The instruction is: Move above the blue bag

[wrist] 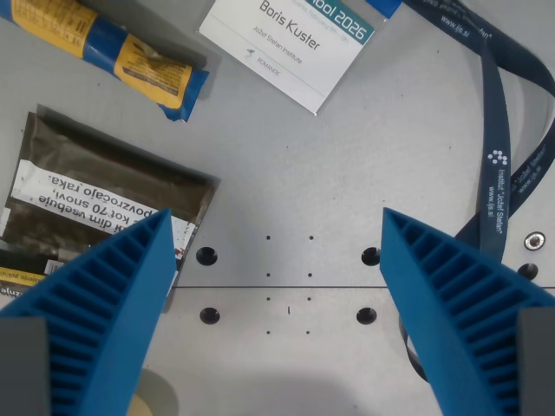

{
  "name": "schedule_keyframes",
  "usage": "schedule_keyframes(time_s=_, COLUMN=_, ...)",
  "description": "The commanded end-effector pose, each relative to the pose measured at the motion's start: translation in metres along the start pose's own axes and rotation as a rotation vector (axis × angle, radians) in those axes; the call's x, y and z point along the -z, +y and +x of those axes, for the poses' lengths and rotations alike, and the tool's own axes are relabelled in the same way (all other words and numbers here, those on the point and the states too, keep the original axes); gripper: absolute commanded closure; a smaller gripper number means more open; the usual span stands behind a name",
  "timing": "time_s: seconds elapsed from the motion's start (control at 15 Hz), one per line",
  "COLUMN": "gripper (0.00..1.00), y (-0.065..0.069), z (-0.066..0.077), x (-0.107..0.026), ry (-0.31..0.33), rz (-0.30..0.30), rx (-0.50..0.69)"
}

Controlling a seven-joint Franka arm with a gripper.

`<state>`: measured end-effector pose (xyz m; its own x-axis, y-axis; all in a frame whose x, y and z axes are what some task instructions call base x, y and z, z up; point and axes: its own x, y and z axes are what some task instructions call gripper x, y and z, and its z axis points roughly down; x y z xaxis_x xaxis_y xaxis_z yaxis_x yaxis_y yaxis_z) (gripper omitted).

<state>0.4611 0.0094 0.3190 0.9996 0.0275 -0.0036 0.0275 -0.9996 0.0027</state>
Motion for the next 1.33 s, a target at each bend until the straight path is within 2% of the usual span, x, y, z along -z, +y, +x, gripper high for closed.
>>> schedule_keyframes(time_s=0.07, gripper=0.0, y=0.0, z=0.0, x=0.002, ry=0.004, rz=0.0, rx=0.001)
schedule_keyframes(time_s=0.6, gripper=0.0, y=-0.002, z=0.001, x=-0.001, ry=0.005, rz=0.003, rx=0.065)
schedule_keyframes(time_s=0.93, gripper=0.0, y=-0.007, z=0.003, x=-0.009, ry=0.016, rz=0.012, rx=0.187)
schedule_keyframes(time_s=1.33, gripper=0.0, y=-0.019, z=0.007, x=-0.027, ry=0.032, rz=0.026, rx=0.385)
